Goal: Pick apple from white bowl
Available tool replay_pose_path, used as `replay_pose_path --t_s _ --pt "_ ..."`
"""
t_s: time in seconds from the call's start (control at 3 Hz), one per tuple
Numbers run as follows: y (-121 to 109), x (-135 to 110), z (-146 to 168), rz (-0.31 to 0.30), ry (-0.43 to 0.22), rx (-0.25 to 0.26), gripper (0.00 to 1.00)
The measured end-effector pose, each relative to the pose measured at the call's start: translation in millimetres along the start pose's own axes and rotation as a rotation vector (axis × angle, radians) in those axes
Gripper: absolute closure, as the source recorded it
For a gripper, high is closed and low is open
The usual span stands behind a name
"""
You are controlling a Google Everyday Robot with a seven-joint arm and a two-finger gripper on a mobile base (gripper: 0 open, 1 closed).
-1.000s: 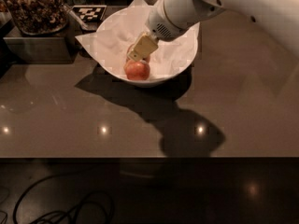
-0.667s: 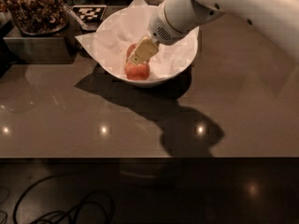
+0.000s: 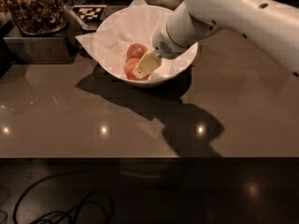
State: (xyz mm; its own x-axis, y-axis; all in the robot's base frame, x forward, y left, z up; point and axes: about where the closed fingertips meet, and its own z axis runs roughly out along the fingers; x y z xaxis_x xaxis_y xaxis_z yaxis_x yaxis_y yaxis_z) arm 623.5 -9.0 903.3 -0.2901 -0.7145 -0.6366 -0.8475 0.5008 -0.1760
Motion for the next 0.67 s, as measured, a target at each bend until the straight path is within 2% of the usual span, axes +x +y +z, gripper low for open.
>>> replay_pose_path --t_s 0.33,0.67 --pt "4.2 3.9 12.8 0.004 0.021 -0.018 0.33" --pt "5.1 -0.4 21.2 0.021 0.014 -0.031 0.35"
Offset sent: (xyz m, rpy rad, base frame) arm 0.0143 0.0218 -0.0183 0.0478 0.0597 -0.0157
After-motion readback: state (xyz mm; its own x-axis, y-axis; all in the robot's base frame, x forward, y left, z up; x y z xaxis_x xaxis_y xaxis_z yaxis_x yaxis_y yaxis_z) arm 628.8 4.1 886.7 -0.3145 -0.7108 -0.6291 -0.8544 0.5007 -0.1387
